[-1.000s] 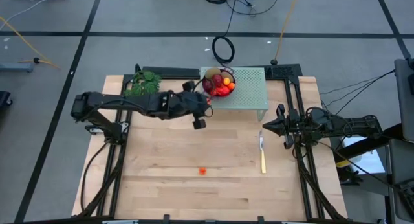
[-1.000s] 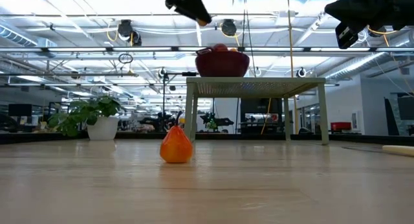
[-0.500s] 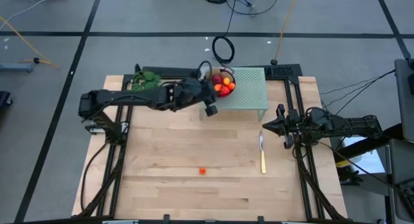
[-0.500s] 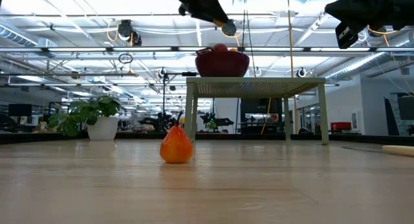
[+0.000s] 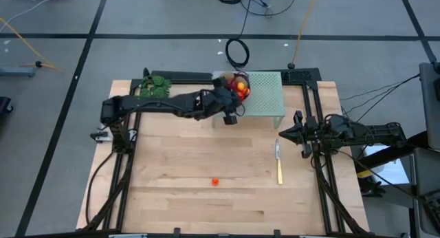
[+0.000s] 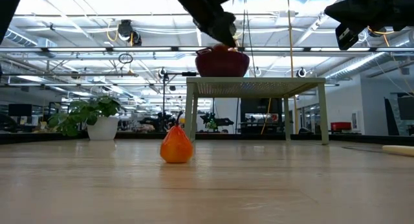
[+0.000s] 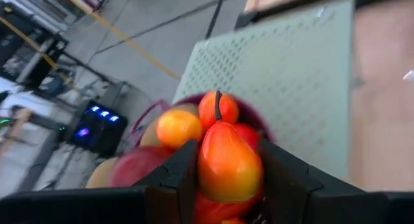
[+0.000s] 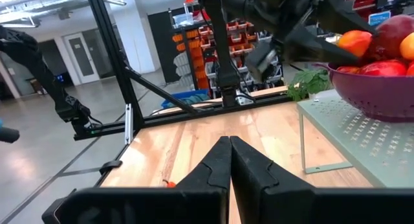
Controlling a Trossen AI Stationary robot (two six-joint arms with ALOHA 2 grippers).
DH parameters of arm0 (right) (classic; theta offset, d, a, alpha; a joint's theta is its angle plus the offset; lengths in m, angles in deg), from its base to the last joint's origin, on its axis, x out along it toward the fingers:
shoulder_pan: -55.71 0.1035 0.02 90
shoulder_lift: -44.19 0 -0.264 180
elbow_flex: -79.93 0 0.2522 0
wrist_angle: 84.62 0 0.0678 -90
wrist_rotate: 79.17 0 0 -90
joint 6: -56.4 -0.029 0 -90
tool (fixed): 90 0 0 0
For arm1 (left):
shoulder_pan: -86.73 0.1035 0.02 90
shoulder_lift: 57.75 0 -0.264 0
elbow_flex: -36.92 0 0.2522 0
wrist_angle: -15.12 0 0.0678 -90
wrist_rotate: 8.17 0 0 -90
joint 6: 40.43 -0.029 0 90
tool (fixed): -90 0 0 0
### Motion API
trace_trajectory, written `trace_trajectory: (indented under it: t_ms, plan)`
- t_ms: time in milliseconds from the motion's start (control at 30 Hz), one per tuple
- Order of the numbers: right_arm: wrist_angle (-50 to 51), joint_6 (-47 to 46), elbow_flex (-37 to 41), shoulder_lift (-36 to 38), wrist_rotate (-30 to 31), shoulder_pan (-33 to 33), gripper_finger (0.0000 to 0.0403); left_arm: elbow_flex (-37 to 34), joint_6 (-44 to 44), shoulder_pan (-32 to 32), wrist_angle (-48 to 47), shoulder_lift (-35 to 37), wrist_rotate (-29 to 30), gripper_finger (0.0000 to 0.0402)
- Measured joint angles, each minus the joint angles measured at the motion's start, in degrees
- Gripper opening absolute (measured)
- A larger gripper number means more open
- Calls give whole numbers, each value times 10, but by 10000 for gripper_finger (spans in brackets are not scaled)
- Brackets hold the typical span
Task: Pick & Place Fruit
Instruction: Put the pear into the dark red colander on the shelf
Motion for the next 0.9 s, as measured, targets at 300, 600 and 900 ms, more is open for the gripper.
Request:
trace_trajectory:
  t_ms: [300,600,900]
  plan:
    - [1,0,0,0,0,0,0,10,-33,2,-29,-10,50,140]
    - [1,0,0,0,0,0,0,10,-32,-2,-55,-10,48,141]
    - [1,0,0,0,0,0,0,10,-32,-1,-61,-10,50,167]
